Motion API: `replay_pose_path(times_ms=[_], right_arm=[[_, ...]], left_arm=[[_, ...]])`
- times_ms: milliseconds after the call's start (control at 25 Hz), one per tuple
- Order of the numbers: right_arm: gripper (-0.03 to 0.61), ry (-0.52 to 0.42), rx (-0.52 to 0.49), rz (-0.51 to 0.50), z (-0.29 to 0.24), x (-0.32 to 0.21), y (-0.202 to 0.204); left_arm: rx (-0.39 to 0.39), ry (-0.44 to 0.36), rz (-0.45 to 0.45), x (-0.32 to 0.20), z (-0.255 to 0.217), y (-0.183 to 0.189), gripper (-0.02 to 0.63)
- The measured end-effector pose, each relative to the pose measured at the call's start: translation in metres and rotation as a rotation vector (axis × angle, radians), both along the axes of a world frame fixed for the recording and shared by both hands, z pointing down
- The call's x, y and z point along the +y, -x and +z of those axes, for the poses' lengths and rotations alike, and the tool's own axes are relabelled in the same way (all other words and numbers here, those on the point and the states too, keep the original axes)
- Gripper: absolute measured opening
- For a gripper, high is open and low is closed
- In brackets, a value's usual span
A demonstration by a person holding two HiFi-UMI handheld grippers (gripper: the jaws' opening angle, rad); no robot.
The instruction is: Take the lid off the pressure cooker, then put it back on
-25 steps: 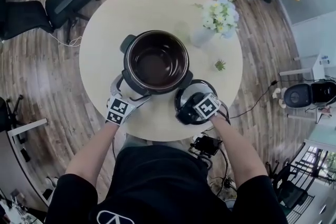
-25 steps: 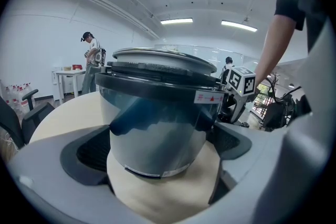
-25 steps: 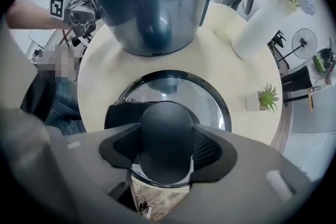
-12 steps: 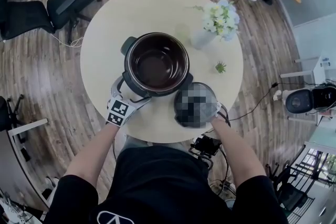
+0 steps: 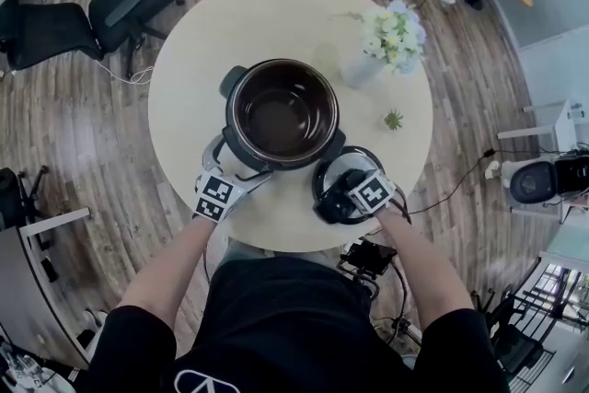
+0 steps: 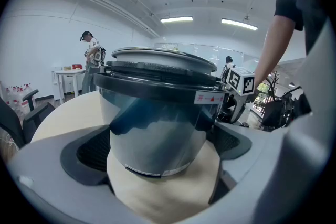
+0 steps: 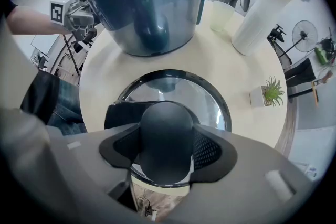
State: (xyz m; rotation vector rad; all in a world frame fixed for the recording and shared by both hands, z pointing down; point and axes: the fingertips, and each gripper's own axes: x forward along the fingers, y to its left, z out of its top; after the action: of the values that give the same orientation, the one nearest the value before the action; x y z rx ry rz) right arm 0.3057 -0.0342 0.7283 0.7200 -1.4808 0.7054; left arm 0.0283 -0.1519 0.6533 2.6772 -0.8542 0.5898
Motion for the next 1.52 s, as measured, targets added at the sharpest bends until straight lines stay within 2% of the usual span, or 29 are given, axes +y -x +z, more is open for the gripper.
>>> replay_pose_path(times_ms=[80,240,440,640,840,1000,1280,1520], right_arm=[[0.285,-0.009,-0.003,-0.004,0.000,-0.003,0.000],[0.284,0.029,0.005,0.026,0.001,0.006,-0.002],[0.284,0.016,-0.071,0.098,-0.027,0.000,0.001],[0.284,0.042,-0.060,0.125,-0.078,-0.004,-0.023],[0.284,0.059,-0.032,0.097,-0.148,-0.010,-0.038],[0.284,0.056,-0.039,0.118,-0.206,-0.024,-0.040],[0.284,0.032,-0.066,0.086,-0.293,-0.069,0.004],[0.284,-0.025,-0.108,0.061,-0.328,-0.137,0.066]], left_arm=[[0.001,0.000,0.000,-0.001,0.001,-0.001,0.591],[-0.011,0.009,0.001,0.001,0.003,0.001,0.591],[-0.008,0.002,0.000,0.001,0.003,0.003,0.591],[-0.003,-0.010,-0.004,-0.002,0.002,-0.001,0.591],[0.001,-0.006,-0.003,0.001,0.002,-0.003,0.591],[0.006,-0.013,-0.003,0.000,0.004,-0.006,0.591],[0.005,-0.013,-0.005,0.000,0.002,-0.006,0.591],[0.011,-0.012,-0.005,0.000,0.000,-0.007,0.591]])
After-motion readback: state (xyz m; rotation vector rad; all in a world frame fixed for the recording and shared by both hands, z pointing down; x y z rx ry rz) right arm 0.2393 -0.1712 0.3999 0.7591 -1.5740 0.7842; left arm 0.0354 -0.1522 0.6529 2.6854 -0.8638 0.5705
